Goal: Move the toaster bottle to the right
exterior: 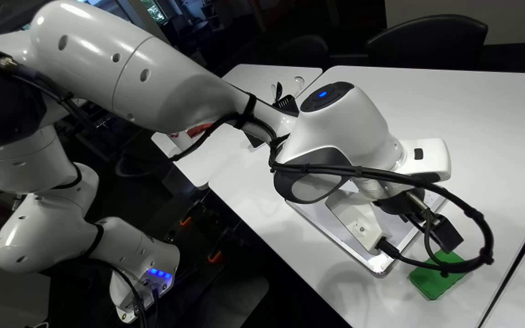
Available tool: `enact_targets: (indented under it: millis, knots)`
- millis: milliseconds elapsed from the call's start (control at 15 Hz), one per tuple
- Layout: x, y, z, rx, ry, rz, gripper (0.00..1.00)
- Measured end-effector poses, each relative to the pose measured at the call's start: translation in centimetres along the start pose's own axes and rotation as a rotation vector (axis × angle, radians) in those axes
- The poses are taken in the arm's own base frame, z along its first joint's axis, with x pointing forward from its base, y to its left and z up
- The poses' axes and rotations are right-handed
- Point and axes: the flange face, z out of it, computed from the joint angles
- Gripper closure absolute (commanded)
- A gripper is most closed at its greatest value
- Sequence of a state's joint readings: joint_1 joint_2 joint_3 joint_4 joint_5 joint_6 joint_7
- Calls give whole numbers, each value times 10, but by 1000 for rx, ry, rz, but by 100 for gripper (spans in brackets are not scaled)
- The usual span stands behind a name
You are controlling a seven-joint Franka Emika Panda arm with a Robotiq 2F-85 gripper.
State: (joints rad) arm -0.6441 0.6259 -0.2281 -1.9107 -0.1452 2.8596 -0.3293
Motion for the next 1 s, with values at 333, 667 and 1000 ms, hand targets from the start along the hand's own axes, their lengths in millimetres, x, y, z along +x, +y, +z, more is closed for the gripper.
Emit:
enact_targets:
  millis: [333,667,1000]
  knots:
    - [-6,-14,-77,-73,7,61,0]
    - [-7,-34,-142,-172,20,138,0]
    - [-6,-51,-164,-195,23,171,0]
